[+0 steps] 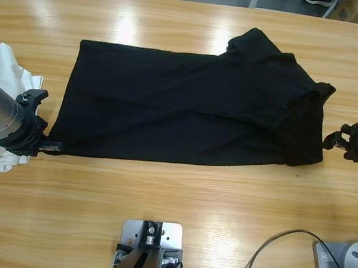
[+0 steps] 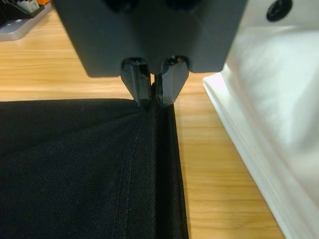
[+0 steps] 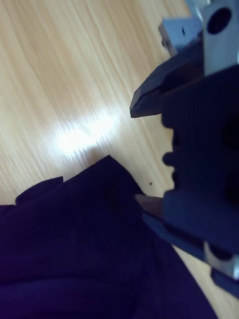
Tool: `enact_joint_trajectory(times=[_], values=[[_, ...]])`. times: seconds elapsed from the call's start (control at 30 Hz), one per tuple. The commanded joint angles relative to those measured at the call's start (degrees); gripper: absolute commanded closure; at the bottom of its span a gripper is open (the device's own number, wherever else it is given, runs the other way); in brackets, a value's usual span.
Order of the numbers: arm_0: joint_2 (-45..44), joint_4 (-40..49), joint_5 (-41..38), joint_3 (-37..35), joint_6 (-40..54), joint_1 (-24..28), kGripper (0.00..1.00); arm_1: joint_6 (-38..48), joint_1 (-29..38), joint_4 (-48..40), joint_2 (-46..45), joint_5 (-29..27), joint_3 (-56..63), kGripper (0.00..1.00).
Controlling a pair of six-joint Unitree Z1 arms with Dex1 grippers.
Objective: Fold clothes
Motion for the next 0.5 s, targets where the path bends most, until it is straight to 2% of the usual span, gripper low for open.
enact_joint_trajectory(times=[0.03, 0.07, 0.17, 0.2, 0.27, 0.3, 0.33, 0.5], values=[[-0.6, 1.3, -0.2, 1.2, -1.1, -0.5, 1.0, 6.0, -9.4, -21.1, 5.8, 12.6, 14.7, 0.426], [-0.6, 1.4, -0.3, 1.2, -1.1, -0.5, 1.0, 6.4, -10.0, -23.5, 6.0, 13.6, 15.8, 0.479], [-0.2, 1.5, -0.4, 0.6, -1.0, -0.5, 1.0, 6.6, -11.3, -25.0, 4.7, 14.0, 17.2, 0.484], [-0.1, 1.5, -0.4, 0.4, -1.0, -0.5, 1.0, 6.5, -12.1, -26.1, 4.5, 14.2, 17.9, 0.521], [-0.1, 1.5, -0.4, 0.4, -1.1, -0.5, 1.0, 5.5, -12.8, -27.0, 4.3, 14.6, 18.5, 0.732], [-0.1, 1.5, -0.4, 0.5, -1.2, -0.5, 1.0, 3.9, -12.8, -27.0, 3.8, 15.0, 18.3, 0.936], [0.0, 1.5, -0.4, 0.7, -1.3, -0.5, 1.0, 2.5, -12.8, -27.1, 3.4, 15.0, 18.2, 1.0], [0.8, 1.4, -0.4, 1.0, -1.3, -0.5, 1.0, 0.7, -12.8, -29.0, 0.8, 14.5, 17.8, 1.0]])
